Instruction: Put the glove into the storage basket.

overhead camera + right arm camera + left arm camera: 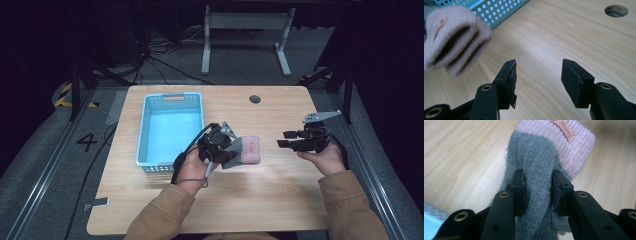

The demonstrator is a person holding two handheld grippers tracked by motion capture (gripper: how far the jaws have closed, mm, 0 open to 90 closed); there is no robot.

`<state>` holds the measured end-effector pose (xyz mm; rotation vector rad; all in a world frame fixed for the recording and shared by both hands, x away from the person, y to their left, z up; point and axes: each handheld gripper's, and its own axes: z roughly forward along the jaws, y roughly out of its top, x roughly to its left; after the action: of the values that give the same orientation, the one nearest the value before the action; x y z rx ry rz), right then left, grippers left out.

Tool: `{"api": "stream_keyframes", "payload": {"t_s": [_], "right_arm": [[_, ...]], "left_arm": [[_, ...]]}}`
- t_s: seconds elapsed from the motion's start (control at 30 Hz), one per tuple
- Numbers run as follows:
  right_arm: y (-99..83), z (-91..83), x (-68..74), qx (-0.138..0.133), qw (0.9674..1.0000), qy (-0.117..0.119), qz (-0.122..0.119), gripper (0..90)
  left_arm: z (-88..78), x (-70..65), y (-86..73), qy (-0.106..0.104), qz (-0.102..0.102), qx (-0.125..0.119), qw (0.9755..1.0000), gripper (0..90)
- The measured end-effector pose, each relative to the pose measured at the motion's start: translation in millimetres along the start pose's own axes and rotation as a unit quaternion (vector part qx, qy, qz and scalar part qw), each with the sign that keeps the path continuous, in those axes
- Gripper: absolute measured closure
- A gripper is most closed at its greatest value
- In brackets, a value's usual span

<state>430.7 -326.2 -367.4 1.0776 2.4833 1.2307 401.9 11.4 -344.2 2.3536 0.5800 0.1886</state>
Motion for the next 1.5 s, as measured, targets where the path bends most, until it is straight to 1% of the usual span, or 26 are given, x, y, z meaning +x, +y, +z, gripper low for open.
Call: {"api": "stream_keyframes", "payload": {"t_s": [0.03, 0.07, 0.1, 0.17, 0.3, 0.33, 0.43, 0.5, 0.57, 0.6, 0.63, 0.67, 0.7, 0.73, 0.77, 0.8, 0.9, 0.97, 1.03, 1.07, 1.13, 1.27, 1.4, 1.43, 1.47, 1.5], "right_arm": [[-0.8, -0.1, -0.2, 0.001, 1.0000, 0.000, -0.001, 47.2], [-0.8, -0.1, -0.2, 0.001, 1.0000, 0.000, -0.001, 47.2], [-1.9, -0.3, 0.2, 0.001, 1.0000, -0.001, 0.001, 47.2], [-2.4, -0.6, 0.3, 0.002, 1.0000, -0.002, 0.001, 47.2], [-6.0, -3.0, 1.7, 0.003, 1.0000, -0.005, 0.001, 47.3], [-6.0, -3.0, 1.7, 0.003, 1.0000, -0.005, 0.001, 47.3], [-9.9, -6.4, 1.5, 0.002, 0.9999, -0.009, 0.005, 47.3], [-11.0, -7.0, 1.3, 0.002, 0.9999, -0.010, 0.006, 47.2], [-14.0, -8.9, 1.2, 0.003, 0.9999, -0.013, 0.008, 47.3], [-14.0, -8.9, 1.2, 0.003, 0.9999, -0.013, 0.008, 47.3], [-15.7, -10.0, 1.2, 0.003, 0.9998, -0.015, 0.009, 47.3], [-15.7, -10.0, 1.2, 0.003, 0.9998, -0.015, 0.009, 47.3], [-17.3, -11.0, 1.4, 0.005, 0.9998, -0.018, 0.009, 47.2], [-17.3, -11.0, 1.4, 0.005, 0.9998, -0.018, 0.009, 47.2], [-18.5, -11.9, 1.6, 0.005, 0.9998, -0.019, 0.010, 47.2], [-18.5, -11.9, 1.6, 0.005, 0.9998, -0.019, 0.010, 47.2], [-20.2, -13.2, 1.8, 0.006, 0.9997, -0.022, 0.012, 47.3], [-20.7, -13.3, 2.0, 0.006, 0.9997, -0.022, 0.012, 47.2], [-22.6, -13.3, 2.5, 0.007, 0.9997, -0.022, 0.012, 46.9], [-22.6, -13.3, 2.5, 0.007, 0.9997, -0.022, 0.012, 46.9], [-24.6, -13.8, 2.8, 0.009, 0.9996, -0.025, 0.012, 46.7], [-26.3, -15.2, 3.1, 0.009, 0.9995, -0.027, 0.017, 46.6], [-30.4, -16.8, 3.3, 0.011, 0.9993, -0.031, 0.018, 46.4], [-31.5, -17.2, 3.4, 0.011, 0.9992, -0.031, 0.021, 46.4], [-31.5, -17.2, 3.4, 0.011, 0.9992, -0.031, 0.021, 46.4], [-33.7, -18.8, 3.2, 0.013, 0.9991, -0.032, 0.022, 46.3]], "left_arm": [[-5.1, 5.7, -1.1, 0.003, -0.001, -0.005, 1.0000, 67.6], [-5.1, 5.7, -1.1, 0.003, -0.001, -0.005, 1.0000, 67.6], [-11.6, 12.7, -2.7, 0.006, -0.006, -0.009, 0.9999, 67.6], [-14.9, 15.7, -3.4, 0.009, -0.008, -0.010, 0.9999, 67.6], [-29.3, 30.3, -6.4, 0.023, -0.014, -0.014, 0.9995, 67.6], [-29.3, 30.3, -6.4, 0.023, -0.014, -0.014, 0.9995, 67.6], [-39.1, 42.1, -9.3, 0.026, -0.022, -0.023, 0.9992, 67.6], [-41.8, 45.2, -9.9, 0.028, -0.018, -0.020, 0.9993, 67.6], [-47.6, 53.1, -12.7, 0.030, -0.023, -0.027, 0.9989, 67.5], [-47.6, 53.1, -12.7, 0.030, -0.023, -0.027, 0.9989, 67.5], [-51.6, 59.2, -14.9, 0.032, -0.026, -0.027, 0.9988, 67.5], [-51.6, 59.2, -14.9, 0.032, -0.026, -0.027, 0.9988, 67.5], [-54.7, 65.6, -17.5, 0.032, -0.030, -0.031, 0.9986, 67.5], [-54.7, 65.6, -17.5, 0.032, -0.030, -0.031, 0.9986, 67.5], [-57.5, 71.7, -20.0, 0.035, -0.031, -0.032, 0.9984, 67.5], [-57.5, 71.7, -20.0, 0.035, -0.031, -0.032, 0.9984, 67.5], [-62.9, 83.1, -26.0, 0.040, -0.036, -0.036, 0.9979, 67.4], [-64.0, 86.0, -27.5, 0.039, -0.038, -0.033, 0.9979, 67.4], [-65.5, 94.7, -32.2, 0.040, -0.044, -0.029, 0.9978, 67.4], [-65.5, 94.7, -32.2, 0.040, -0.044, -0.029, 0.9978, 67.4], [-67.4, 103.9, -36.8, 0.038, -0.055, -0.032, 0.9972, 67.4], [-67.8, 112.5, -40.9, 0.035, -0.056, -0.031, 0.9973, 67.4], [-68.2, 122.9, -45.6, 0.040, -0.053, -0.025, 0.9975, 67.3], [-69.8, 128.7, -48.5, 0.044, -0.058, -0.025, 0.9971, 67.3], [-69.8, 128.7, -48.5, 0.044, -0.058, -0.025, 0.9971, 67.2], [-71.2, 134.8, -51.7, 0.046, -0.061, -0.025, 0.9968, 67.2]]}}
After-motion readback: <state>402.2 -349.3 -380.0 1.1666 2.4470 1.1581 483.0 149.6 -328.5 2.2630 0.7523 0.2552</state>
